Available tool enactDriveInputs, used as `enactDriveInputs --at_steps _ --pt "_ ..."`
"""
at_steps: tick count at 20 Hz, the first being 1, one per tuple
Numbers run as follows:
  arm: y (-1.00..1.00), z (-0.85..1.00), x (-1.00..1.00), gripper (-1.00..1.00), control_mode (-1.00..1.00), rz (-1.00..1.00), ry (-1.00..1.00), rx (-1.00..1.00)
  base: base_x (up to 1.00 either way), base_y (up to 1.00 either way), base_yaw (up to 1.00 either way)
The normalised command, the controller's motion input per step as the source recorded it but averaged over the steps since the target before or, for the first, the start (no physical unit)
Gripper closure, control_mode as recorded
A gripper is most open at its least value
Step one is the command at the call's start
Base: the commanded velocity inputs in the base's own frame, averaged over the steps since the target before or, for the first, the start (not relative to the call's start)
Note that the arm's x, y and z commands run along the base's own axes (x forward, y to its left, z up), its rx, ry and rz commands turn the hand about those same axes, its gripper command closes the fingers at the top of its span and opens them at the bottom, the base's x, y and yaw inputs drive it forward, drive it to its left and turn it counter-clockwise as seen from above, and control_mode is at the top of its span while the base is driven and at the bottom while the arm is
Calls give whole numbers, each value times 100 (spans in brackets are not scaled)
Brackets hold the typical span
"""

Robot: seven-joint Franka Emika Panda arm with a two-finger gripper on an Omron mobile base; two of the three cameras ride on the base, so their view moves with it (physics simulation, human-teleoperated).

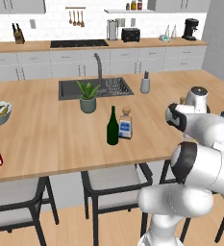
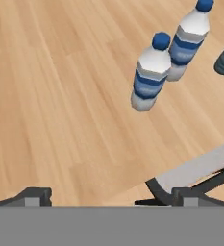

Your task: Move the plastic bottles in the middle to the plastics group, and the glass bottles in the middle to the glass group.

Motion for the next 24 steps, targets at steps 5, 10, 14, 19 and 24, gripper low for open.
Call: enactDriveInputs --at_steps 5,10,14,19,24 --pt "100 44 -61 -100 -100 36 5 -6 0 0 0" --pt "94 94 -49 -100 -100 30 0 -12 0 0 0" --pt "98 55 -48 -100 -100 15 -10 -2 0 0 0" --pt "98 16 -8 -100 -100 10 -19 3 0 0 0" --pt "88 15 12 -100 -100 3 -19 8 0 0 0"
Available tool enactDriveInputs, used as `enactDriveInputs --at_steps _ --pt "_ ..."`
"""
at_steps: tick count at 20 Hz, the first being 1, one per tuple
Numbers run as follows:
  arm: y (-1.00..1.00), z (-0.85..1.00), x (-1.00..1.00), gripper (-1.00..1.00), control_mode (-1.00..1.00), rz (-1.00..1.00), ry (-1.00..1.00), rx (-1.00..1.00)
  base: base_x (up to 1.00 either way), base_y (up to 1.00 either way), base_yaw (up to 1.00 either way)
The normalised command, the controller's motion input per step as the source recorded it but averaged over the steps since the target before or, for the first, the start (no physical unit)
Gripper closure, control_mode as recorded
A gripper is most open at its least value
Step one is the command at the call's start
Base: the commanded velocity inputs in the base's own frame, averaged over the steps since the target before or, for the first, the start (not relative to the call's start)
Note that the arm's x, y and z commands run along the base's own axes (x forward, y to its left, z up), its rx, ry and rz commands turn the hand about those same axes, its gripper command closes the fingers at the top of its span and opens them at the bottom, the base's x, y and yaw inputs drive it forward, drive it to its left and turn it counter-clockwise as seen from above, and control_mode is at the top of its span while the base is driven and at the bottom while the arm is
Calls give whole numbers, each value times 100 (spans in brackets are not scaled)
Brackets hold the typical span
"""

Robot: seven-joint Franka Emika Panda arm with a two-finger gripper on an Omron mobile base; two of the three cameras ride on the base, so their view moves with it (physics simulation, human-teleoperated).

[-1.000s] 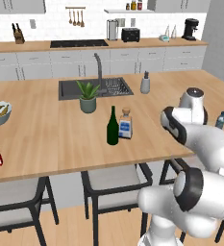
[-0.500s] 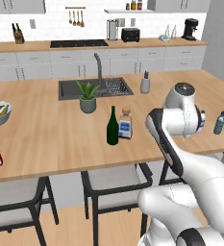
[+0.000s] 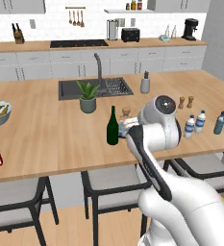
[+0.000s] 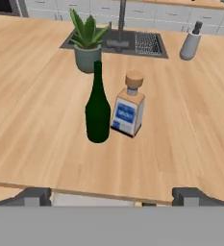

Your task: Move the plastic bottles in the middle to the plastics group, and the glass bottles in the middle to the glass group.

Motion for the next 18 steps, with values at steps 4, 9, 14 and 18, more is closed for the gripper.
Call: enactDriveInputs --at_steps 4,9,14,18 --pt "43 38 32 -100 -100 0 -3 2 0 0 0" --pt "0 6 6 -100 -100 0 6 0 0 0 0" --pt "0 2 15 -100 -100 0 13 0 0 0 0" --pt "0 -8 51 -100 -100 0 3 2 0 0 0"
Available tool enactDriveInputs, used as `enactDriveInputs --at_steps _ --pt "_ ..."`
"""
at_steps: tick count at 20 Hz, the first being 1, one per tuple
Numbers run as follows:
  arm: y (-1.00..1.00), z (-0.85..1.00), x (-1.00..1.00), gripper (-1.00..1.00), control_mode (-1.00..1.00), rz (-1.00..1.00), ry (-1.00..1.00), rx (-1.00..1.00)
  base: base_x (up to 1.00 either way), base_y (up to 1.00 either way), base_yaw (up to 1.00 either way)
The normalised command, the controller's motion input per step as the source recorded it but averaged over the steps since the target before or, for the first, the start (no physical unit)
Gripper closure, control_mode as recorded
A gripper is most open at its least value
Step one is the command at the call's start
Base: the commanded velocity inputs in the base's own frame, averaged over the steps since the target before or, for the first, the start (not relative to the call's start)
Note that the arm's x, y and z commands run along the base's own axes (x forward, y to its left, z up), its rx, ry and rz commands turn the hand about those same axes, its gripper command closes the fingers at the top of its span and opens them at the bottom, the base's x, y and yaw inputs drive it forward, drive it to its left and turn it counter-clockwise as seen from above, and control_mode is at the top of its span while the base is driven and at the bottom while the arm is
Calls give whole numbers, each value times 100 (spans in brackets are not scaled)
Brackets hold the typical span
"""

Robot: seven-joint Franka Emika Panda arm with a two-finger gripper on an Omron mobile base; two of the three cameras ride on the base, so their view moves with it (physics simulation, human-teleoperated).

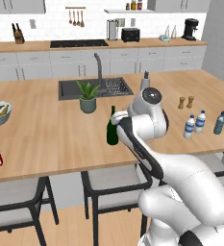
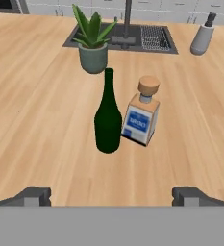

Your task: Move the plastic bottles in the middle to the plastics group, and the glass bottles in the middle to the glass group.

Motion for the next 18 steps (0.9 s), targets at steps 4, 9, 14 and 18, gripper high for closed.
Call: enactDriveInputs --at_steps 4,9,14,18 --pt "9 -10 59 -100 -100 0 4 2 0 0 0" --pt "19 -13 52 -100 -100 0 7 0 0 0 0" --pt "12 -19 55 -100 -100 0 7 0 0 0 0" --pt "0 -18 38 -100 -100 0 3 0 0 0 0"
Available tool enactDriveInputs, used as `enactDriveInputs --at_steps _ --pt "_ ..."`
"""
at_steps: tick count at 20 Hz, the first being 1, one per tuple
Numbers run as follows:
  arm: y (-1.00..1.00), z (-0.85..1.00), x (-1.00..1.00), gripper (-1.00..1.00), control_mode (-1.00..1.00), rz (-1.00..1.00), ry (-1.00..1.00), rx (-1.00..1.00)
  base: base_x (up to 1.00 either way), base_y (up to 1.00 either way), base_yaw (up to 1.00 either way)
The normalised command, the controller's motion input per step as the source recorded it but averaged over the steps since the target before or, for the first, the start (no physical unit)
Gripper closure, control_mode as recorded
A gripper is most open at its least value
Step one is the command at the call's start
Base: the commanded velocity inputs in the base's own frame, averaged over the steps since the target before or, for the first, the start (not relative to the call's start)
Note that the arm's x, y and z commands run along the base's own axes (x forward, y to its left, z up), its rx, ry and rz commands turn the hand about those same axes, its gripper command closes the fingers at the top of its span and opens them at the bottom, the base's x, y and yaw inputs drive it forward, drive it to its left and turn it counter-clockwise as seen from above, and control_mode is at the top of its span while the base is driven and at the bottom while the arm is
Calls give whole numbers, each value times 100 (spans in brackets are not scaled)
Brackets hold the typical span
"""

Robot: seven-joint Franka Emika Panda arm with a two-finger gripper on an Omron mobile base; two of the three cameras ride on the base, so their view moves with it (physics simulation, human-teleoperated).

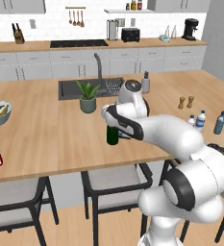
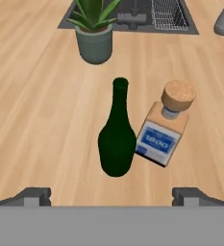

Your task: Move the plastic bottles in the middle to the plastics group, and the glass bottles in the middle to the glass group.

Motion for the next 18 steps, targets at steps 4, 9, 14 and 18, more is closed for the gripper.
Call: enactDriveInputs --at_steps 4,9,14,18 --pt "-7 -2 27 -100 -100 -2 0 0 0 0 0" --pt "0 -25 19 -100 -100 -1 0 0 0 0 0" --pt "0 -46 9 -100 -100 0 -1 0 0 0 0" --pt "0 -20 15 -100 -100 0 0 0 0 0 0"
